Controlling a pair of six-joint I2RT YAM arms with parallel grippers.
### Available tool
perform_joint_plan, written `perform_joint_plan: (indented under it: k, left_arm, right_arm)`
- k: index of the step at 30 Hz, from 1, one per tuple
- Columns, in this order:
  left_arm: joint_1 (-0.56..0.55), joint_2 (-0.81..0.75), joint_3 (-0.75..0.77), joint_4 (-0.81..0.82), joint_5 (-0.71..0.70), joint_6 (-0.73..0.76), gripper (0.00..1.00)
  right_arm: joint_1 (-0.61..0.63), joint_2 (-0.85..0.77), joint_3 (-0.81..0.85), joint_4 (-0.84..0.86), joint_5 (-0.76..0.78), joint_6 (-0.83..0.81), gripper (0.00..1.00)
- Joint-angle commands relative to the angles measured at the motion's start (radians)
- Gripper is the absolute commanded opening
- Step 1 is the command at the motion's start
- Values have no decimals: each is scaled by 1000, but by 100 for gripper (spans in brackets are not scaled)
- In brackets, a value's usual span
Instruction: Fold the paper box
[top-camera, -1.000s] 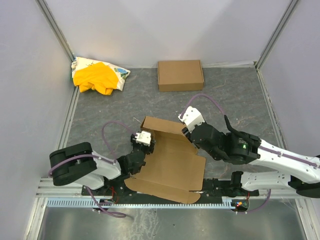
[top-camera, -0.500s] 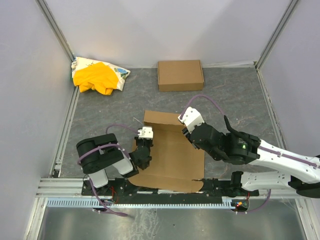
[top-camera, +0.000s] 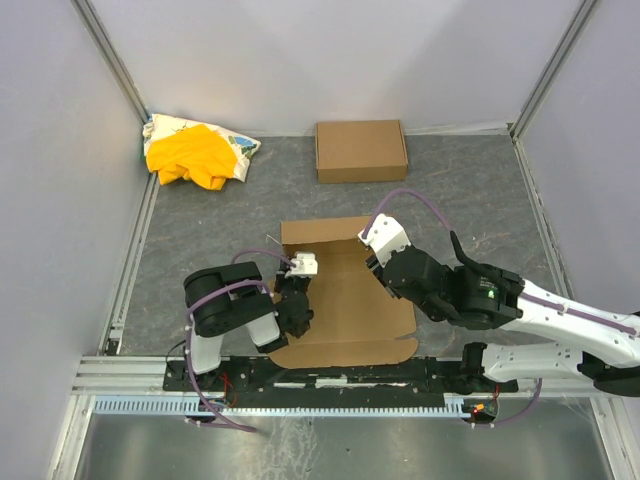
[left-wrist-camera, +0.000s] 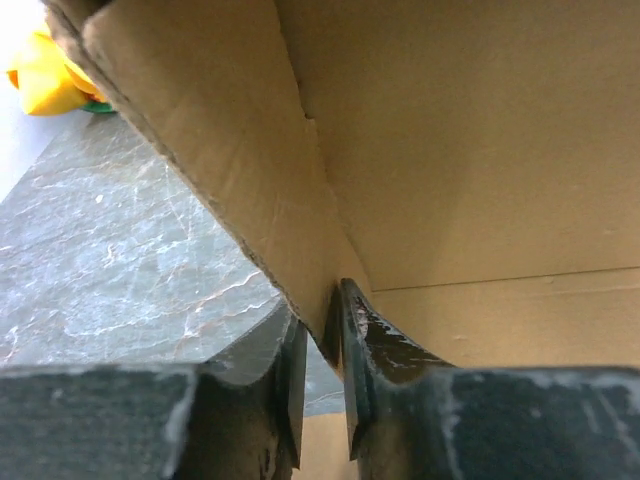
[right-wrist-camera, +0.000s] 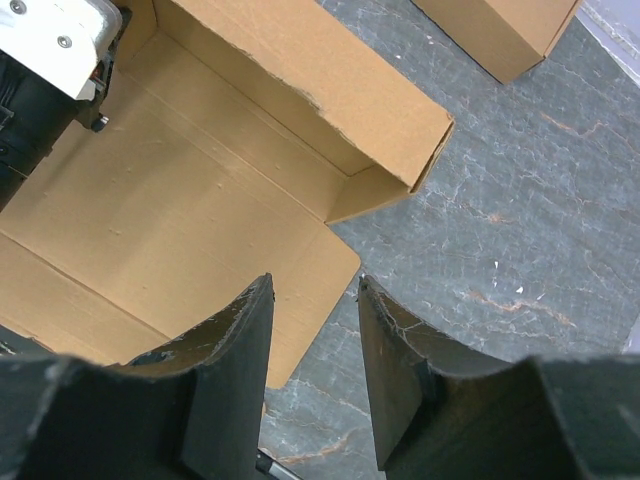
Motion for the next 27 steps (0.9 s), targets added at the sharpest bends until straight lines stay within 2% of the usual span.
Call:
perform_joint_plan:
  k: [1,3,6,12,14,16,18,20,21,22,24,27]
  left_arm:
    - [-4,7,-8,169,-69,50,35]
    - [-6,-15,-20,166,-77,57,56]
    - [-24,-62,-40,147,-97,75,67]
    - [-71,-197,-53,-24,-135,72,74]
    - [-109,-267,-42,-150,-152,42,75]
    - [-144,-367,-13,-386,-158,-62,76]
    - [-170,-501,43,-883,-125,-294,76]
    - [-173,-659,142,-1414,-36,-662,78]
    - [-173,-727,188,-1591,-7,-851,78]
    - [-173,-795,223,-1725,36,-907,78]
    - [-177,-948,265,-1839,105,-912,76]
    - [-181,-1150,309,-1885,169,-836,75]
  right_arm:
    - [-3,-22,4,1,16,14,47]
    - [-3,-24,2,6,16,18,48]
    - [-3,-23,-2,18,7,24,48]
    - [-2,-13,15,40,-3,34,51]
    - [-2,-11,26,41,1,39,52]
    - [-4,-10,42,40,3,52,53]
    - [-4,-10,55,39,0,76,55]
    - [-4,-13,64,50,-12,110,56]
    - [-5,-17,65,60,-17,129,57]
    - [-5,-24,60,76,-18,152,59]
    - [-7,-49,21,136,-29,201,63]
    - [-20,-94,-83,303,-64,309,67]
